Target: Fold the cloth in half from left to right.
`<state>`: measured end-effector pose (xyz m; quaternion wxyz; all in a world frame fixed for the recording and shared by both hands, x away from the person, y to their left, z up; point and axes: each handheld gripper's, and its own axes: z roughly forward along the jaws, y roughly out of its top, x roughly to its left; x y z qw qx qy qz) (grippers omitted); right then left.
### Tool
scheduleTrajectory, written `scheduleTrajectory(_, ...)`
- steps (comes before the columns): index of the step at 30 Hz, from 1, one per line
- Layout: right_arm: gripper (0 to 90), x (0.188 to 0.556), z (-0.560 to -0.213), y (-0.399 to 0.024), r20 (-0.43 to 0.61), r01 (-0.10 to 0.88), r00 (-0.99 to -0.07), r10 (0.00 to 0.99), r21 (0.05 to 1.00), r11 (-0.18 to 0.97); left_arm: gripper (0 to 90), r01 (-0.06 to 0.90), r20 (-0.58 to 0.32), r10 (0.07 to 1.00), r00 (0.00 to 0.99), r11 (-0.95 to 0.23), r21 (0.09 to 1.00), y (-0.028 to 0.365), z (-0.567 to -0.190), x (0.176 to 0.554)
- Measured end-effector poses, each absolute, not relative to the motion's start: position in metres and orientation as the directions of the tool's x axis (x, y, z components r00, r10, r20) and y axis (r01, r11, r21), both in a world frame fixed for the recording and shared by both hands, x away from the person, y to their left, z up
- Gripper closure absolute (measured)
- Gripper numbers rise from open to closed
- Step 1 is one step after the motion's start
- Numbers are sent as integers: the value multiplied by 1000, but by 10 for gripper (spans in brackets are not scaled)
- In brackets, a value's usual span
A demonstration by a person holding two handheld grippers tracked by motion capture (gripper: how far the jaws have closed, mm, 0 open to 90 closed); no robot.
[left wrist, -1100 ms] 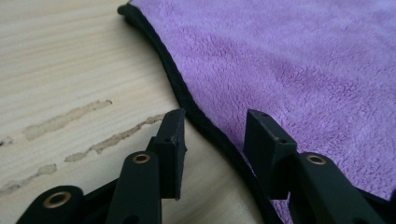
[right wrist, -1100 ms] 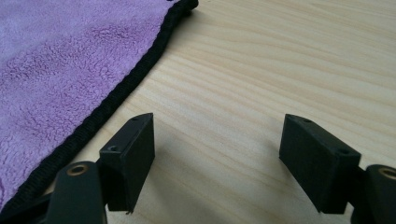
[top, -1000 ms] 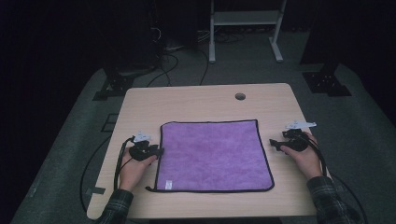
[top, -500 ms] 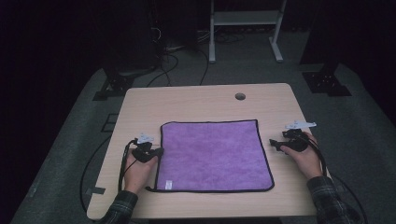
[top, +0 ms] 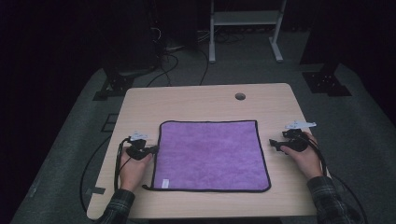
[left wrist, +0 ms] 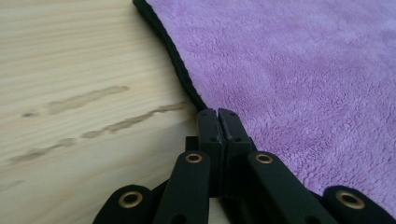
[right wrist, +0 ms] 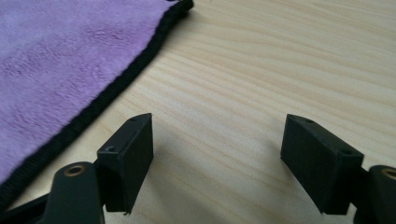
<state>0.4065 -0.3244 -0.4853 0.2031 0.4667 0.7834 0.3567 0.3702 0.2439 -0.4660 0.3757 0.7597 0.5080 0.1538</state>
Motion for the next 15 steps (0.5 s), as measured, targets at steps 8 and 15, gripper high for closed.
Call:
scheduleTrajectory(8,242,407,-485,-324,16,587,-482,876,748,310,891,670,-129,914,384,-180,721,270,-460,370)
scheduleTrajectory(15,240,407,-485,-324,14,586,-483,875,748,311,891,655,-151,906,395,-163,737,275,-454,368)
